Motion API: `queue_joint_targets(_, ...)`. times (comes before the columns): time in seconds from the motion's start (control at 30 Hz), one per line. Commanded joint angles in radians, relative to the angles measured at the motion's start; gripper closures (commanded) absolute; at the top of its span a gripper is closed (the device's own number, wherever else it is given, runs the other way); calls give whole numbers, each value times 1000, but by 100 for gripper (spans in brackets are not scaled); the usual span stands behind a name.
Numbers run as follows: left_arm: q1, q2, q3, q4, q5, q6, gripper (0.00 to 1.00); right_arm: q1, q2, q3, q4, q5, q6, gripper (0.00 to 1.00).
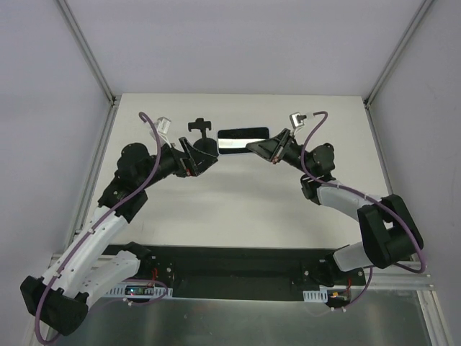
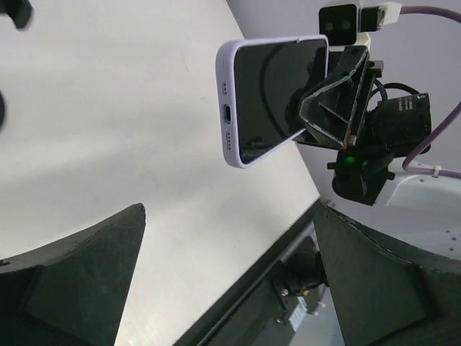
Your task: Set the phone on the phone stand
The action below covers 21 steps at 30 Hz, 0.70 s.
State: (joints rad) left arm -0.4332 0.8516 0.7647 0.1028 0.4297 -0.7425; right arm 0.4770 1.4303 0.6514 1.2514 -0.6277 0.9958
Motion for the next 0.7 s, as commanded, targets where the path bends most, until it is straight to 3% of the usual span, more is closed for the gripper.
queue_joint_targets(0.0,-7,-68,172,-339,-118,284,1,-55,4,106,226,-323,44,99)
queue_joint_targets(0.17,-7,45,319,-408,-10,357,1,-57,-42,111,96,-441,-52,99)
queue_joint_targets(0.27,-9,139,382,-417,130,377,1,-55,-151,114,-319,-420,-349,99)
queue_joint_targets(0.3,-9,159,396,-417,167,380,1,-55,-184,123,-550,-387,-426,99)
queue_joint_targets(0.4,-13,246,450,-416,295,405,1,-46,-293,165,-839,-366,-663,99)
queue_joint_targets(0.47,-30,329,490,-416,387,430,5,-44,-327,178,-880,-398,-715,99)
queue_joint_targets(0.67,-125,475,574,-414,624,494,12,-17,-321,300,-1225,-487,-931,99)
